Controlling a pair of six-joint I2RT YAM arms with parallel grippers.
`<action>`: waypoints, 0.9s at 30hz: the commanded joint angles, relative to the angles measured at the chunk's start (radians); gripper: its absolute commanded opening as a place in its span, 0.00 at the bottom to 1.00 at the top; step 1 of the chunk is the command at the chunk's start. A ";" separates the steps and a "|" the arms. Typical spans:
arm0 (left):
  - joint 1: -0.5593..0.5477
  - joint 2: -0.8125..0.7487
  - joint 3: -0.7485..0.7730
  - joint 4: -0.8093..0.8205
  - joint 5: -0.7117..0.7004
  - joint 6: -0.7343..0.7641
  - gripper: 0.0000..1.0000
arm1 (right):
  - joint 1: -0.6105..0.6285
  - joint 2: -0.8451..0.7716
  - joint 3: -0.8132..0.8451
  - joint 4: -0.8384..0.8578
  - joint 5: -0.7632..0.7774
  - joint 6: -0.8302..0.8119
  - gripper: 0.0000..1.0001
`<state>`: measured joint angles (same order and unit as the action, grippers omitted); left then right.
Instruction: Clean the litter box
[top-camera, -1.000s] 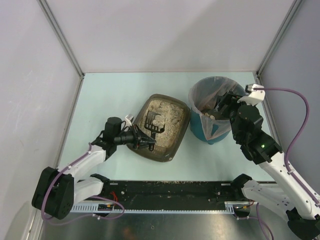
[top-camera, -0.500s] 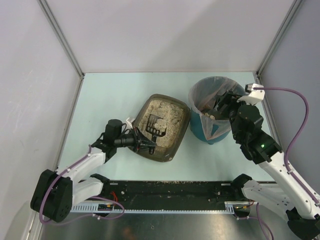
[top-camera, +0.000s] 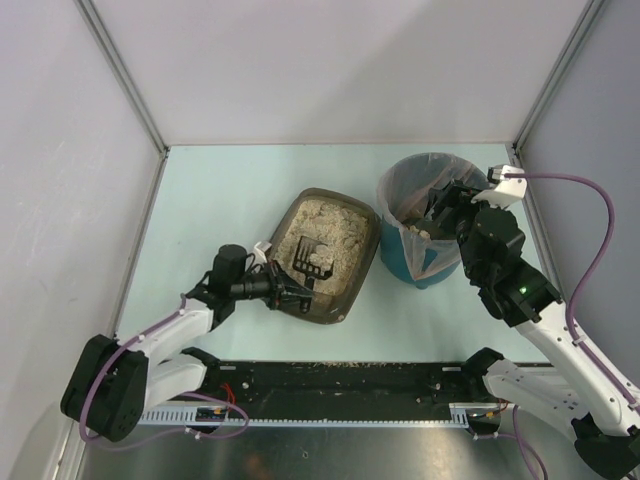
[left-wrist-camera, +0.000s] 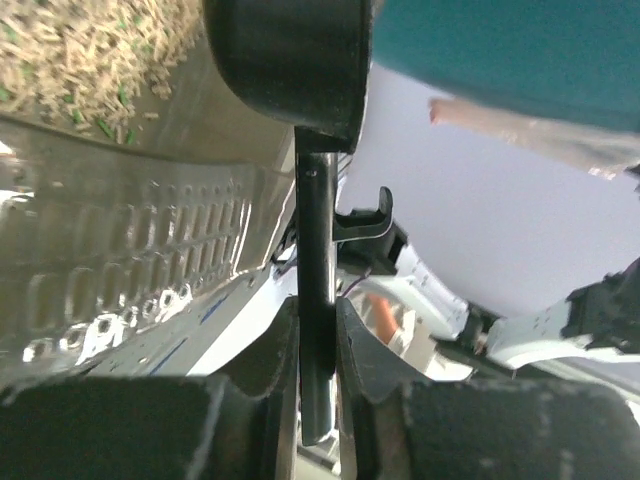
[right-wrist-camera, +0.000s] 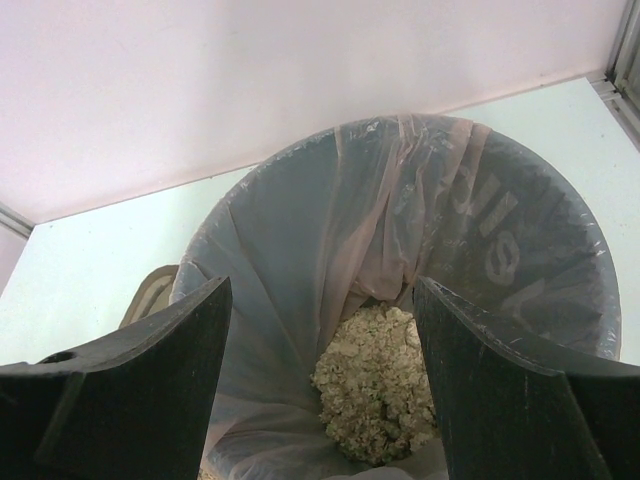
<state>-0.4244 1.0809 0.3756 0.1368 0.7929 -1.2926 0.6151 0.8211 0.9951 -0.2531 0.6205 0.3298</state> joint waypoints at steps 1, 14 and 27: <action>0.004 -0.041 -0.030 0.133 -0.003 -0.111 0.00 | 0.002 -0.011 -0.003 0.043 0.012 -0.009 0.78; -0.010 -0.110 -0.052 0.136 -0.063 -0.149 0.00 | -0.002 0.001 -0.001 0.074 -0.007 -0.048 0.78; 0.047 -0.076 0.014 0.104 -0.034 -0.131 0.00 | -0.002 0.007 -0.003 0.089 0.007 -0.055 0.78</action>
<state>-0.3954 1.0134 0.3328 0.2062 0.7670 -1.4239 0.6151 0.8368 0.9951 -0.2134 0.6113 0.2924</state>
